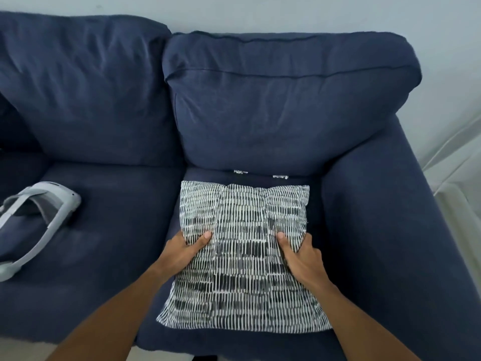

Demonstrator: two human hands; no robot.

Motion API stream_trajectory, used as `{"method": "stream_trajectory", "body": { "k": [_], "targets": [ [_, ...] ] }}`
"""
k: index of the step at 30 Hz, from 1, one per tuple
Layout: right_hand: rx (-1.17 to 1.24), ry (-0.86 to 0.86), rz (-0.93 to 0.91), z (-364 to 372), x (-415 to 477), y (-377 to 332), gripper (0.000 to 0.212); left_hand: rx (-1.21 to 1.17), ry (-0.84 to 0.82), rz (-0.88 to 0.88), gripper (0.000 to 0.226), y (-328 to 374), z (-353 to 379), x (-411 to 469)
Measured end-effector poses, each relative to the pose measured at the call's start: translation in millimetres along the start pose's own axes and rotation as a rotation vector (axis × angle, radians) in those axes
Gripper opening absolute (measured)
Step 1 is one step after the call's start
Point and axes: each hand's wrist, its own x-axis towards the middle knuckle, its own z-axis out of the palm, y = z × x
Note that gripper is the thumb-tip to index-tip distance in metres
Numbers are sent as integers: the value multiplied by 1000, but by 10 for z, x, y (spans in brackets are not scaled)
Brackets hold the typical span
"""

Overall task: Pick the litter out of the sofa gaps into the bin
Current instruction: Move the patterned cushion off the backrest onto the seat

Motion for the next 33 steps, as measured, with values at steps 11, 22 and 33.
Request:
{"method": "stream_trajectory", "body": {
  "k": [11, 22, 33],
  "targets": [
    [-4, -67, 58, 218, 4, 333, 117, 38, -29, -141, 107, -484, 178, 78],
    [-120, -82, 48, 80, 78, 353, 110, 142, 33, -136, 126, -333, 89, 189],
    [-373, -15, -161, -412, 227, -289, 94, 415, 93, 65, 116, 414, -299, 270]
  ]
}}
